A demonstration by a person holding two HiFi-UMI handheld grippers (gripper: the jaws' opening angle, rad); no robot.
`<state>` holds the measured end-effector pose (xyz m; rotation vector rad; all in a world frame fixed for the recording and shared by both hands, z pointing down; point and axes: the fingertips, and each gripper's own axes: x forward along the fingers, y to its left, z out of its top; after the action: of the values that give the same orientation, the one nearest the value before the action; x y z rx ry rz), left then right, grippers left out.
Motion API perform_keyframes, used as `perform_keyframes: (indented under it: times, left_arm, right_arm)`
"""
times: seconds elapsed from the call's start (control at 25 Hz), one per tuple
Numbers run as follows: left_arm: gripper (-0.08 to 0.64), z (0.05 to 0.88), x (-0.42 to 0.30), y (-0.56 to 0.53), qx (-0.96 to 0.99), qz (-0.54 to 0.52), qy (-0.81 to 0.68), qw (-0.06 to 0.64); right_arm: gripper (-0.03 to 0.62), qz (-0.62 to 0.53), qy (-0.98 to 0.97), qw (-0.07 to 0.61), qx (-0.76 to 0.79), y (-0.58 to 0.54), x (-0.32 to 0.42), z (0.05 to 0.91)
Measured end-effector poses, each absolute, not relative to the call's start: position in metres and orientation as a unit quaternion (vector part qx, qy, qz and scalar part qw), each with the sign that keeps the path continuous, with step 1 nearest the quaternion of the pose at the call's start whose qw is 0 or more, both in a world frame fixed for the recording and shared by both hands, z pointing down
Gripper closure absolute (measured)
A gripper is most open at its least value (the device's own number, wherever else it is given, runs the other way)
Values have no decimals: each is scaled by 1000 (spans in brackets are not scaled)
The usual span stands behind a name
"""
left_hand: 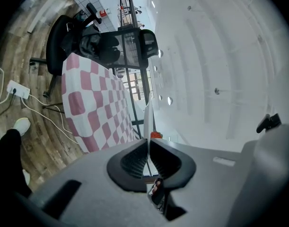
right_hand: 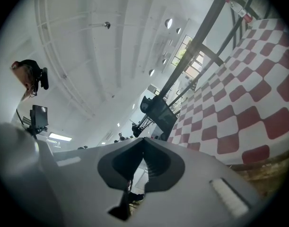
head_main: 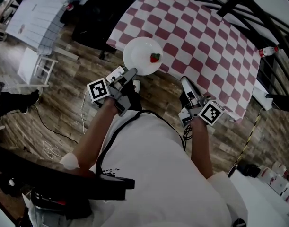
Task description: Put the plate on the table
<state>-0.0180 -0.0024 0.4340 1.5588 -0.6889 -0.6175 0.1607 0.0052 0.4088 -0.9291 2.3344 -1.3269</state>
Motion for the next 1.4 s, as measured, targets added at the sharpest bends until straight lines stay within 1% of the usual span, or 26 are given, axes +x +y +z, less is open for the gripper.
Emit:
perform_keyframes:
  times: [0.24, 0.44, 0.68, 1.04, 1.4]
  left_arm:
    - [538, 426, -35, -46, 680, -263, -288, 620]
    - [538, 421, -27, -70, 681, -259, -281, 625]
    - [538, 429, -70, -116, 680, -257, -267, 632]
    - [538, 443, -99, -171, 685, -233, -251, 643]
    - [538, 450, -127, -228, 691, -226, -238, 644]
  right_arm:
    - [584, -459, 813, 152, -326, -33, 138, 399]
    - [584, -462, 806, 155, -337, -52, 145, 394]
    - [584, -459, 796, 151, -364, -92, 105, 397]
    - [584, -460, 786, 161, -381, -138, 74, 401]
    - [584, -464, 780, 156, -390, -183, 38, 406]
